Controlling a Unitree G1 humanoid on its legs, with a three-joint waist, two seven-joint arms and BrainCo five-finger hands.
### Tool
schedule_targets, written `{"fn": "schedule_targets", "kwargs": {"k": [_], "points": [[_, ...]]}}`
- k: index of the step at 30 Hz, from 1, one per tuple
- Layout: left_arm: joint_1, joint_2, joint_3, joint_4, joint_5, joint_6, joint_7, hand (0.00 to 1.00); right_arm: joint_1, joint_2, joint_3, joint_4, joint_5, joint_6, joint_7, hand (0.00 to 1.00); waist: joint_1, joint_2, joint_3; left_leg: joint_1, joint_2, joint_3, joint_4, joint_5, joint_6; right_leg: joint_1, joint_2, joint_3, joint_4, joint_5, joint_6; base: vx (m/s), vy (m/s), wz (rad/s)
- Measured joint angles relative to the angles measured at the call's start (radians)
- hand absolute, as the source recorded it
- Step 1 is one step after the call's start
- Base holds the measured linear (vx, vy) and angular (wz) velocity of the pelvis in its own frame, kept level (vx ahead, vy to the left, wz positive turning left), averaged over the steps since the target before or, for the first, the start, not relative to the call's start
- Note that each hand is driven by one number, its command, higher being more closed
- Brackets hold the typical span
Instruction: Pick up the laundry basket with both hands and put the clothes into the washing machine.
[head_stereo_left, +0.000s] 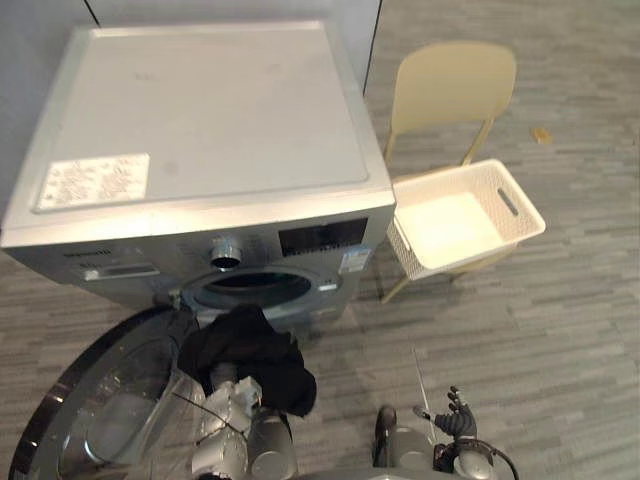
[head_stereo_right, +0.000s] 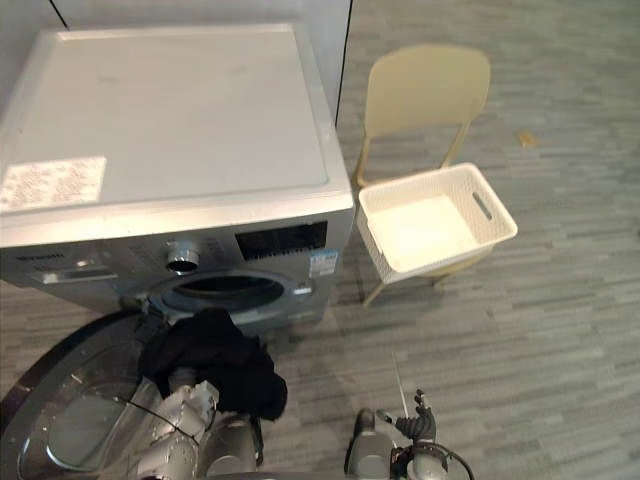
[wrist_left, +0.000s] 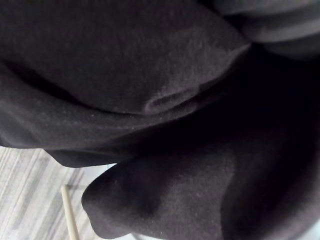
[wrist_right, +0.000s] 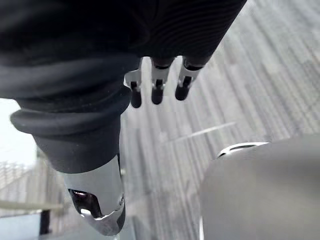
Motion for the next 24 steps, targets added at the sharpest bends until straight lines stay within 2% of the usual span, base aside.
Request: {"fn": "schedule_targets", "kwargs": {"k": [2,3,6,8,9,13,16,18,20,24], "points": [[-0.039,-0.006,0.001,-0.047,-0.019,-0.006,0.034,1.00,-0.019,0.002,0.009,-0.030,0.046,0.002,-0.022,0.00,0.005,0.004,0.029,-0.115,0.039,0.015,0.106,-0.061,0.002,-0.149,0.002,0.025,0.141,-0.059,0.001,-0.22,0.041,-0.49],[-0.083,-0.011,0.009,-0.069,-0.028,-0.013,0.051,1.00,-0.029,0.000,0.033,-0.070,0.058,0.002,-0.029,0.00,0.005,0.003,0.067,-0.162,0.054,0.011,0.160,-0.104,0.011,-0.208,-0.001,0.028,0.211,-0.093,0.008,-0.21,-0.002,-0.25],[-0.201,-0.012,0.032,-0.119,-0.066,-0.028,0.099,1.00,-0.032,-0.015,0.123,-0.206,0.067,0.016,-0.056,0.00,0.011,-0.016,0.106,-0.345,0.085,-0.018,0.304,-0.150,0.021,-0.411,-0.006,0.053,0.398,-0.152,-0.003,-0.26,-0.050,-0.13],[-0.267,-0.013,0.051,-0.149,-0.085,-0.038,0.124,1.00,-0.039,-0.021,0.204,-0.329,0.065,0.024,-0.064,0.00,0.019,-0.023,0.136,-0.427,0.098,-0.038,0.361,-0.157,0.019,-0.501,-0.007,0.061,0.473,-0.170,-0.018,-0.16,-0.092,-0.09],[-0.316,-0.013,0.066,-0.178,-0.091,-0.042,0.137,1.00,-0.049,-0.016,0.297,-0.469,0.021,0.021,-0.065,0.00,0.021,-0.024,0.156,-0.519,0.100,-0.061,0.415,-0.157,0.019,-0.595,-0.011,0.065,0.548,-0.187,-0.020,-0.19,-0.130,0.01],[-0.470,-0.005,0.100,-0.226,-0.106,-0.066,0.167,1.00,-0.112,0.011,0.476,-0.673,-0.155,-0.015,-0.065,0.00,0.027,-0.029,0.181,-0.792,0.099,-0.150,0.605,-0.170,0.008,-0.846,-0.027,0.068,0.780,-0.256,-0.038,-0.12,-0.112,0.11],[-0.581,0.025,0.141,-0.226,-0.107,-0.071,0.193,1.00,-0.109,0.013,0.522,-0.703,-0.159,-0.050,-0.060,0.00,0.026,-0.032,0.190,-0.950,0.095,-0.207,0.714,-0.180,0.006,-0.978,-0.040,0.066,0.907,-0.297,-0.038,-0.07,-0.116,0.13],[-0.652,0.061,0.166,-0.226,-0.124,-0.075,0.212,1.00,-0.093,0.007,0.533,-0.699,-0.136,-0.051,-0.052,0.00,0.027,-0.037,0.196,-1.037,0.084,-0.239,0.774,-0.185,0.003,-1.053,-0.049,0.065,0.979,-0.320,-0.045,-0.07,-0.084,0.16],[-0.729,0.107,0.175,-0.238,-0.129,-0.084,0.238,1.00,-0.056,-0.017,0.553,-0.691,-0.084,-0.074,-0.023,0.00,0.025,-0.037,0.196,-1.149,0.063,-0.285,0.838,-0.187,-0.002,-1.145,-0.069,0.057,1.067,-0.350,-0.054,-0.09,-0.081,0.25],[-0.820,0.162,0.175,-0.258,-0.135,-0.106,0.285,1.00,-0.051,-0.036,0.563,-0.630,-0.049,-0.089,0.007,0.00,0.031,-0.042,0.197,-1.264,0.038,-0.321,0.866,-0.173,-0.023,-1.248,-0.082,0.046,1.124,-0.367,-0.064,-0.07,-0.084,0.14]]}}
